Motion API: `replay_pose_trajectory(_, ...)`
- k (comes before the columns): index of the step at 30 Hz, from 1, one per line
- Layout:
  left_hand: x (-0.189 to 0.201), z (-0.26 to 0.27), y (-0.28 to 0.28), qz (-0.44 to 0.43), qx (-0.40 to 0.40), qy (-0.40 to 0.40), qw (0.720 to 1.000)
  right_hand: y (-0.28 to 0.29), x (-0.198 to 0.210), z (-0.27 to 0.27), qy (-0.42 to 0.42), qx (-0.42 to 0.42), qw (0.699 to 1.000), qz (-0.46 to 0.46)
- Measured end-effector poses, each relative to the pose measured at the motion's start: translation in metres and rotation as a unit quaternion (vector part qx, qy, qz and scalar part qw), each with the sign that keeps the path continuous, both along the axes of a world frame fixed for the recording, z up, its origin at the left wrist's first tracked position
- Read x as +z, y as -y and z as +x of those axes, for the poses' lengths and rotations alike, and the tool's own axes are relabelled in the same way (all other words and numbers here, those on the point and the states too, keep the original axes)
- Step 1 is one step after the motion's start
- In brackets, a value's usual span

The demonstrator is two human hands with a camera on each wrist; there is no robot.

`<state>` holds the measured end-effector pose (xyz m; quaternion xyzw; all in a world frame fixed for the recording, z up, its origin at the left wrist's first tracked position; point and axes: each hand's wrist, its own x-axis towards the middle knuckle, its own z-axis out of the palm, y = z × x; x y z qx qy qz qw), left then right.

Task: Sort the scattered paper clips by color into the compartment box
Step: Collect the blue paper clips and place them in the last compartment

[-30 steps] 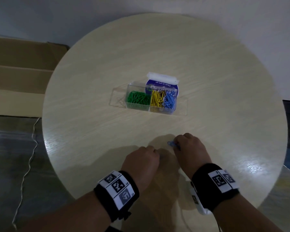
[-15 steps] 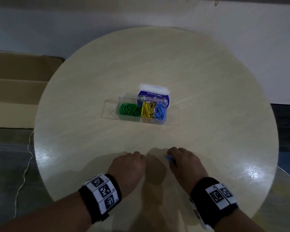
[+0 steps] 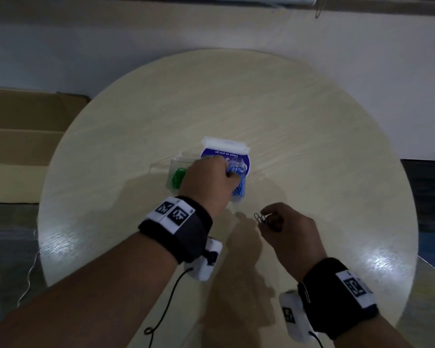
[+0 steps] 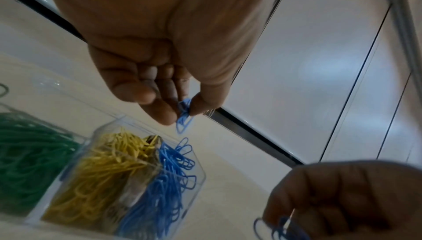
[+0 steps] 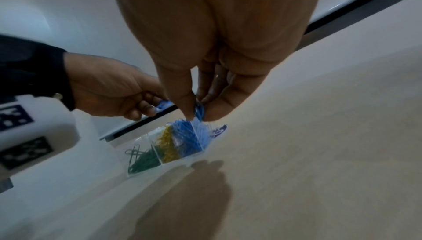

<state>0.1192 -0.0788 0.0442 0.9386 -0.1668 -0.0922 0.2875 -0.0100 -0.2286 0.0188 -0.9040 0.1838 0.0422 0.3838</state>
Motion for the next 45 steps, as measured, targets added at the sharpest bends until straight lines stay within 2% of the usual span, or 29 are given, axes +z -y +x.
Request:
replay_pose_trajectory(4,-0.012,0.01,0.013,0.051,-0.036,0.001,0.998,0.0,0.007,0.014,0.035,-0.019,0.998,0.038)
replay_pose_trajectory(7,-0.015,0.012,0.01,0.05,-0.032,0.011,0.998,-0.003,0.011,0.029,0.05,-0.032,0.997,0.053)
replay_pose_trajectory(10,-0.013,0.014,-0.002,0.008,-0.003,0.017,1.0,-0.006,0.013,0.047,0.068,-0.041,0.995,0.061)
replay_pose_trajectory(15,-0.003,0.015,-0.021,-0.115,0.074,-0.057,0.989,-0.014,0.008,0.078,0.073,-0.047,0.996,0.026)
replay_pose_trajectory(22,-0.007,0.006,-0.043,-0.167,0.116,-0.077,0.976,-0.027,-0.005,0.091,0.068,-0.021,0.997,-0.04)
replay_pose_trajectory(24,-0.008,0.004,-0.051,-0.182,0.133,-0.084,0.971,-0.026,-0.004,0.086,0.093,-0.013,0.994,-0.057)
replay_pose_trajectory(27,-0.01,0.005,-0.064,-0.168,0.144,-0.064,0.973,-0.027,-0.002,0.077,0.155,0.031,0.985,-0.067)
replay_pose_trajectory(30,-0.012,0.008,-0.076,-0.155,0.157,-0.051,0.974,-0.032,-0.008,0.074,0.159,0.109,0.969,-0.156)
replay_pose_trajectory(32,-0.014,0.011,-0.082,-0.152,0.164,-0.05,0.973,-0.032,-0.012,0.076,0.154,0.097,0.967,-0.177)
replay_pose_trajectory(39,-0.02,0.012,-0.094,-0.127,0.172,-0.042,0.976,-0.035,-0.015,0.079,0.137,0.025,0.979,-0.147)
replay_pose_trajectory(45,-0.02,0.018,-0.108,-0.105,0.18,-0.027,0.978,-0.029,-0.017,0.079,0.131,0.055,0.979,-0.144)
